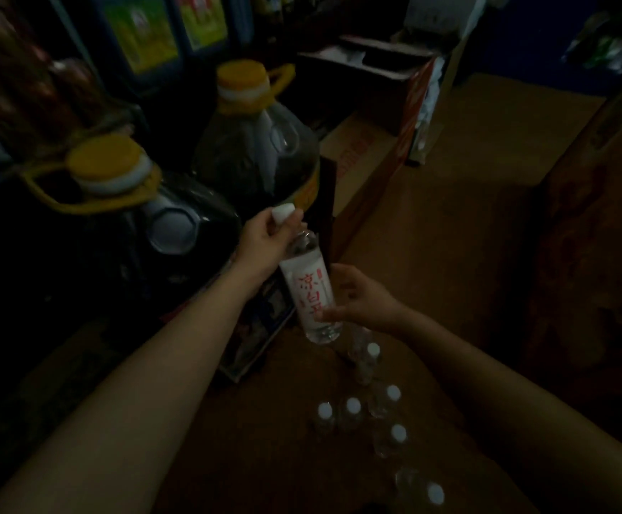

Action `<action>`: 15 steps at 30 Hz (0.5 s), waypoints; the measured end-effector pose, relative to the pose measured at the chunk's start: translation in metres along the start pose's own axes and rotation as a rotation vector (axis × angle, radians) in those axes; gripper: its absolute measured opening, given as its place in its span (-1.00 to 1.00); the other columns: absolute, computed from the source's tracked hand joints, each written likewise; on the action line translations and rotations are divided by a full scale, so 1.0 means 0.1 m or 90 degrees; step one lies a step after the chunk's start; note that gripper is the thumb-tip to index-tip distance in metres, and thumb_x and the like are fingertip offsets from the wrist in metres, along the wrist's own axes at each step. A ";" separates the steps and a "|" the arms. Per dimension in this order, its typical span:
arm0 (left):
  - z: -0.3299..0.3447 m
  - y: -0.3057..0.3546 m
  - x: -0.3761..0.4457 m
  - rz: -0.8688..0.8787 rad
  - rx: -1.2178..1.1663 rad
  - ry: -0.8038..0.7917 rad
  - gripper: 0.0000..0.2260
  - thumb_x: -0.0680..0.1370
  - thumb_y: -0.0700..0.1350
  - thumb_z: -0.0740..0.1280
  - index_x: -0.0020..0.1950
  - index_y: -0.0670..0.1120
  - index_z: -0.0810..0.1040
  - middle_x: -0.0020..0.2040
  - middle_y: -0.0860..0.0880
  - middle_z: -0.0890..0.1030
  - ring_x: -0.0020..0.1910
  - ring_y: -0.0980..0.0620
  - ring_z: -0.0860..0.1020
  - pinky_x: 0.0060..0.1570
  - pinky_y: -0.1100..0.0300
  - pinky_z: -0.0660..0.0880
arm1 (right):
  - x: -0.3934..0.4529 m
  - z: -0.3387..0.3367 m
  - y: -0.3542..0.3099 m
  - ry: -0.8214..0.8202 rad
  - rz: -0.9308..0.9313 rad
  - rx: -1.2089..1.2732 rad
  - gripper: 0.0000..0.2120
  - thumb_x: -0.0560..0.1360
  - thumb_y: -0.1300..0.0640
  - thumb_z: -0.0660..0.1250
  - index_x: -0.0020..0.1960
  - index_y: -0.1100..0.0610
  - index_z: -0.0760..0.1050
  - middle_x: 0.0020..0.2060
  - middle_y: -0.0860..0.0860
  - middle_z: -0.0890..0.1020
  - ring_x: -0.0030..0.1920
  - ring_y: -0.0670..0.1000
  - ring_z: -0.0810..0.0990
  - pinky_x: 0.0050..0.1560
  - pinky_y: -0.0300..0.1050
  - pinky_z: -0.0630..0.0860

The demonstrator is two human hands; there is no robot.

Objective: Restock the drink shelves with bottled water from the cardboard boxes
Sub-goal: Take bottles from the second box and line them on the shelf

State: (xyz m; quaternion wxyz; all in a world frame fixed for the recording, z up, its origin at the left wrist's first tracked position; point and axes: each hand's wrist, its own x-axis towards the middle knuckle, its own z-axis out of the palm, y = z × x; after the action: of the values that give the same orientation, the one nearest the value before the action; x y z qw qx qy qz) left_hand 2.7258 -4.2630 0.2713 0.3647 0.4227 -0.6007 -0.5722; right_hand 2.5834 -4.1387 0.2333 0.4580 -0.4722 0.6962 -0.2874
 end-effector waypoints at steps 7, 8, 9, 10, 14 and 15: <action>-0.40 2.10 -0.11 -0.002 -0.027 0.075 -0.80 0.47 0.06 0.43 -0.08 -0.06 0.60 -0.04 -0.13 0.68 -0.05 -0.09 0.67 0.00 -0.03 0.61 | -0.52 -0.51 -1.65 -0.019 -0.048 -0.071 -0.35 0.28 0.00 0.58 0.28 0.07 0.39 0.08 -0.08 0.53 0.11 -0.05 0.54 -0.02 -0.24 0.53; -0.47 2.37 -0.13 -0.003 -0.012 0.089 -0.79 0.43 0.09 0.45 -0.11 -0.04 0.62 -0.07 -0.11 0.69 -0.08 -0.07 0.67 -0.01 -0.02 0.61 | -0.59 -0.59 -1.89 -0.023 -0.051 -0.062 -0.38 0.28 0.01 0.58 0.25 0.08 0.40 0.07 -0.08 0.53 0.10 -0.05 0.55 -0.05 -0.26 0.54; -0.53 2.63 -0.15 -0.006 0.002 0.105 -0.79 0.42 0.09 0.46 -0.13 -0.03 0.62 -0.09 -0.08 0.69 -0.11 -0.02 0.67 -0.03 0.04 0.62 | -0.66 -0.65 -2.11 -0.027 -0.057 -0.050 -0.39 0.28 0.02 0.58 0.24 0.09 0.41 0.06 -0.07 0.54 0.10 -0.04 0.55 -0.05 -0.25 0.56; -0.60 2.89 -0.17 -0.009 0.012 0.125 -0.81 0.42 0.07 0.46 -0.14 -0.03 0.62 -0.13 -0.06 0.69 -0.17 0.05 0.67 -0.09 0.13 0.62 | -0.72 -0.71 -2.34 -0.029 -0.065 -0.040 -0.38 0.28 0.03 0.58 0.24 0.10 0.41 0.07 -0.06 0.55 0.10 -0.03 0.56 -0.05 -0.23 0.57; -0.89 3.73 -0.29 -0.031 0.017 0.174 -0.77 0.43 0.05 0.46 -0.12 -0.11 0.63 -0.22 0.00 0.66 -0.36 0.23 0.62 -0.36 0.36 0.53 | -0.90 -0.84 -3.16 -0.053 -0.092 -0.021 -0.40 0.28 0.05 0.57 0.24 0.10 0.41 0.08 -0.03 0.56 0.08 -0.02 0.58 -0.09 -0.22 0.56; -0.97 3.89 -0.33 -0.041 0.021 0.169 -0.74 0.43 0.07 0.45 -0.10 -0.13 0.63 -0.23 0.01 0.65 -0.40 0.26 0.60 -0.43 0.40 0.49 | -0.92 -0.85 -3.33 -0.057 -0.101 -0.022 -0.40 0.27 0.04 0.58 0.23 0.10 0.41 0.07 -0.03 0.57 0.06 -0.03 0.58 -0.10 -0.23 0.56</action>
State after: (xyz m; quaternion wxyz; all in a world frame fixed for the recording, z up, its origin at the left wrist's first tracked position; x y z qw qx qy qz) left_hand 2.7923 -4.2744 0.6676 0.4152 0.5197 -0.5428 -0.5128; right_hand 2.6495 -4.1861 0.5797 0.4560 -0.5459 0.6407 -0.2892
